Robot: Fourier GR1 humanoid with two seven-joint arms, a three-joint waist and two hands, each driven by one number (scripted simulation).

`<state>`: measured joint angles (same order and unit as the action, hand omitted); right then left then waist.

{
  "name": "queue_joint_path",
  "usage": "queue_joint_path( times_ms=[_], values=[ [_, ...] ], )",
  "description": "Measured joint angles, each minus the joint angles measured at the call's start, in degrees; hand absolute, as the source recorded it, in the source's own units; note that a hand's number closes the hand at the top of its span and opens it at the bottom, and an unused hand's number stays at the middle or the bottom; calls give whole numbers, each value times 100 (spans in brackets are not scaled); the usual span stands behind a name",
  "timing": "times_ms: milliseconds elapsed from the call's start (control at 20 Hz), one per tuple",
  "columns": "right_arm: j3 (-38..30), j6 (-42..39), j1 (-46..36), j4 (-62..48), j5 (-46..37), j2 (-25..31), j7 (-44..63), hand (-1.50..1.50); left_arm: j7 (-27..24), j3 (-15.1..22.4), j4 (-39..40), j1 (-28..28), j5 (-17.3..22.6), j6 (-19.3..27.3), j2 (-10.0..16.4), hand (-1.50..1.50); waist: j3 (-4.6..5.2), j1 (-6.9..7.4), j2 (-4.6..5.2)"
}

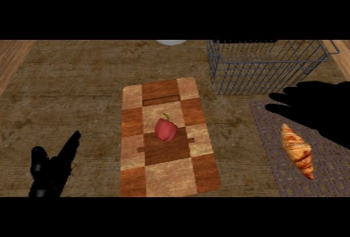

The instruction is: Pick the croissant from the placemat and place it in the basket

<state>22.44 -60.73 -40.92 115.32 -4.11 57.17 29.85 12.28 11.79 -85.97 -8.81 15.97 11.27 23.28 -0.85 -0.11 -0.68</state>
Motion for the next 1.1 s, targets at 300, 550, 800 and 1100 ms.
queue_joint_path(
  times_ms=[300,550,800,1100],
  values=[
    [47,138,522,12,-550,-369,-118,-150,13,7,20,28,-92,-64,-96,0,-17,41,11],
    [165,383,1019,21,-1369,-491,-635,-150,27,-101,29,44,-102,-176,-71,0,-9,52,26],
    [476,676,1256,-273,-2308,-527,-1114,-150,95,-155,55,131,-159,-234,-103,0,-1,74,36],
    [594,1244,1723,-557,-3082,-371,-1839,-150,99,-223,65,107,-225,-264,-186,0,-3,50,27]
  ],
)
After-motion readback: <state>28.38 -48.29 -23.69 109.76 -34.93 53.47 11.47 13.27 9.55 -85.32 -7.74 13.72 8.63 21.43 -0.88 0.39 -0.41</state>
